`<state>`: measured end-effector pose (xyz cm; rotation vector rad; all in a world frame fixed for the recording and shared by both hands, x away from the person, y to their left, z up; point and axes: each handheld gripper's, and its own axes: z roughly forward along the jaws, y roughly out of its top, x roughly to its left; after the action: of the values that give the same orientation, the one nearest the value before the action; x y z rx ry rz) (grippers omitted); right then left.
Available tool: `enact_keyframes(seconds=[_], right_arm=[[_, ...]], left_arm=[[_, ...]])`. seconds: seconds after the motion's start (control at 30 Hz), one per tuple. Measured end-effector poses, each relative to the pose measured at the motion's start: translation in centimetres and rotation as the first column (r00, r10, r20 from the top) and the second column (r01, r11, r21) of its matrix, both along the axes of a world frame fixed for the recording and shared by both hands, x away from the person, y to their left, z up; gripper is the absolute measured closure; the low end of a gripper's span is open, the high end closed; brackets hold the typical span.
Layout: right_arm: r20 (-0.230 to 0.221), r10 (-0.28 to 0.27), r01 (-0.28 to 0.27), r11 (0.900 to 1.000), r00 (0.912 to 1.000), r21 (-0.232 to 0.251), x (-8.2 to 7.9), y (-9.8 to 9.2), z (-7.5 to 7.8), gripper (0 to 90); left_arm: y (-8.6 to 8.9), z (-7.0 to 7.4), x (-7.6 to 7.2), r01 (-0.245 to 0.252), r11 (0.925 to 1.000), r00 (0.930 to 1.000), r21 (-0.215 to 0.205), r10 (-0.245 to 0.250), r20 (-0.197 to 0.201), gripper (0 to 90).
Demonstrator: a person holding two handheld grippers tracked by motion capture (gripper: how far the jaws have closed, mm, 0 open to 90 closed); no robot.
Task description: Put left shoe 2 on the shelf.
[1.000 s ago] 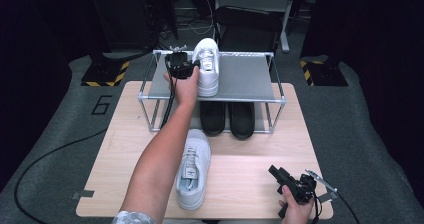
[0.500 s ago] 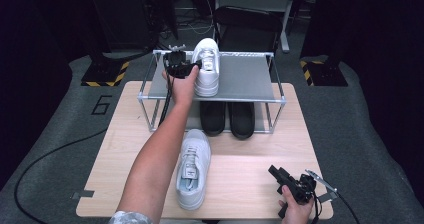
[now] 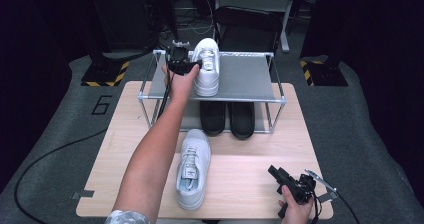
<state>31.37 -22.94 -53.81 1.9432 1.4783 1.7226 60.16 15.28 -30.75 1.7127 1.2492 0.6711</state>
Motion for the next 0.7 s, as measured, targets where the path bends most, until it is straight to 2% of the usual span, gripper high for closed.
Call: enact_keyframes(seconds=[0.1,0.2,0.3,0.47,0.6,0.7], right_arm=[[0.002,0.002,-0.002,1.0,1.0,0.006,0.0,0.0,-0.1,39.2],[-0.001,0.003,-0.003,1.0,1.0,0.001,0.1,0.1,-0.1,39.2],[0.001,0.01,-0.01,1.0,0.9999,0.013,0.0,0.1,-0.1,39.2],[0.005,0.01,-0.01,1.0,0.9999,0.01,0.0,0.1,-0.1,39.1],[-0.001,0.006,-0.006,1.0,1.0,0.001,0.1,0.1,-0.1,39.2],[-0.003,0.006,-0.006,1.0,1.0,0.002,0.1,0.2,-0.1,39.2]], left_arm=[[-0.1,0.6,-0.1,0.009,0.9998,0.9996,0.018,-0.01,0.027,47.1],[-0.2,1.1,-0.1,0.017,0.9997,0.9994,0.018,-0.017,0.031,46.6],[-0.4,1.6,-0.4,0.022,0.9996,0.9983,0.019,-0.023,0.053,46.5],[0.0,1.9,-0.6,0.035,0.9993,0.9988,0.012,-0.035,0.035,46.4],[0.3,2.5,-1.1,0.047,0.9988,0.9978,-0.013,-0.047,0.048,46.4],[0.8,3.0,-1.6,0.066,0.9968,0.9973,-0.046,-0.064,0.036,46.4]])
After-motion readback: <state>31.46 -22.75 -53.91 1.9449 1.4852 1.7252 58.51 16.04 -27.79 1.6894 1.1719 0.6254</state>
